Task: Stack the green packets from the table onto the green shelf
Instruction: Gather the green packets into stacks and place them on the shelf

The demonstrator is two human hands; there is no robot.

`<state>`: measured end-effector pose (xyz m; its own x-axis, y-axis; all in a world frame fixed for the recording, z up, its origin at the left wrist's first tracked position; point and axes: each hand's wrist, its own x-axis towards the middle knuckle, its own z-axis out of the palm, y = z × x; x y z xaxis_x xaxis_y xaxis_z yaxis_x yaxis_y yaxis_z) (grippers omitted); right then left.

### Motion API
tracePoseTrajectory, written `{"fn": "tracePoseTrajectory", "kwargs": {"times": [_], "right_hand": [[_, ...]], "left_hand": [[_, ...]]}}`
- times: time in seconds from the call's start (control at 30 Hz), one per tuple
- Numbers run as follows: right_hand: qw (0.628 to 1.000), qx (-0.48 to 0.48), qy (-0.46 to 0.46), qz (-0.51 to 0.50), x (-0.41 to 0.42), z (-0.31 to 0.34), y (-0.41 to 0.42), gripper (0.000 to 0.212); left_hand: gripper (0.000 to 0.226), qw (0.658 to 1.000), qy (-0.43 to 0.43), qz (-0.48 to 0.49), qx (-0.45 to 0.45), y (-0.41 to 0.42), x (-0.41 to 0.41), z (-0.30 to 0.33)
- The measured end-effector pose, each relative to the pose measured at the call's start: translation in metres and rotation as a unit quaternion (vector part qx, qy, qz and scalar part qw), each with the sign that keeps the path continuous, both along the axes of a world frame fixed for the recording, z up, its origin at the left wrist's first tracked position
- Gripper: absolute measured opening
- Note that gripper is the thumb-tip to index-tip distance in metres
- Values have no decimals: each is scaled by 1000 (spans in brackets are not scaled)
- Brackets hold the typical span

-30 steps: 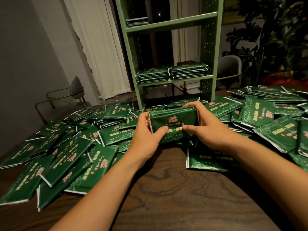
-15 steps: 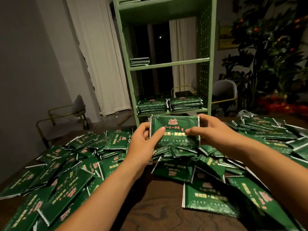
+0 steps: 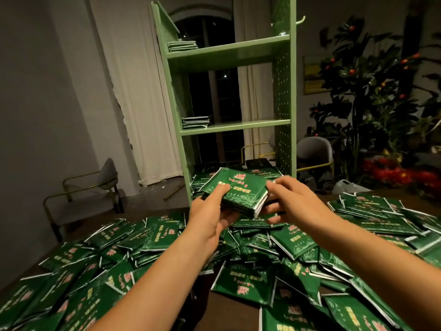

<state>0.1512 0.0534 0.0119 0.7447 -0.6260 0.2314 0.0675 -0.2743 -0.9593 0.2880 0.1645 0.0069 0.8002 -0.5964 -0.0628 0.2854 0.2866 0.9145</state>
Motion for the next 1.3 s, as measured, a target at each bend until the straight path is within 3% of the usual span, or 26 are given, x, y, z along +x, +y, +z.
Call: {"fn": "tracePoseTrajectory", "kwargs": {"times": [0.03, 0.1, 0.2, 0.27, 0.43, 0.57, 0.67, 0.73, 0.77, 0.8, 0.87, 0.9, 0.93, 0.97, 1.03, 1.17, 1.3], "right_hand": [[988, -148, 8, -50, -3, 1, -3, 17], [899, -430, -5, -81, -7, 1, -8, 39], [773, -632, 26, -41, 1, 4, -9, 69], [738, -671, 21, -66, 10, 4, -7, 67], [704, -701, -34, -108, 24, 17, -14, 49], [709, -693, -45, -120, 30, 26, -19, 41], [715, -684, -41, -139, 36, 23, -25, 35], [718, -676, -34, -164, 41, 19, -31, 36], [718, -673, -29, -175, 44, 17, -34, 37], [720, -669, -23, -183, 48, 15, -36, 38], [725, -663, -14, -184, 57, 13, -38, 38], [726, -663, -11, -182, 63, 12, -39, 38], [726, -664, -12, -179, 70, 12, -38, 38], [725, -664, -15, -180, 76, 13, -36, 37], [724, -666, -19, -179, 91, 14, -30, 36], [721, -672, -4, -171, 125, 15, -23, 36], [710, -684, -4, -166, 159, 14, -24, 35]], "left_hand": [[42, 1000, -6, 1, 10, 1, 5, 3], [41, 999, -21, -6, 33, 3, 13, 8], [35, 997, -40, -29, 51, 1, 18, 15], [26, 997, -42, -34, 55, -1, 18, 20], [13, 995, -61, -41, 64, -5, 23, 39], [11, 995, -67, -56, 50, -10, 28, 49], [32, 996, -28, -79, 12, -10, 32, 46], [35, 994, -84, -41, 62, -9, 39, 36], [30, 971, -195, 3, 141, -8, 43, 29], [24, 907, -347, 47, 235, -4, 50, 22], [14, 701, -599, 83, 378, 4, 57, 12], [17, 629, -653, 70, 417, 5, 60, 9], [25, 581, -676, 49, 452, 5, 64, 6], [33, 553, -677, 30, 484, 2, 66, 6], [40, 530, -661, 12, 531, -4, 70, 8], [41, 501, -650, -16, 571, -11, 81, 9], [41, 493, -666, -13, 560, -14, 90, 3]]}}
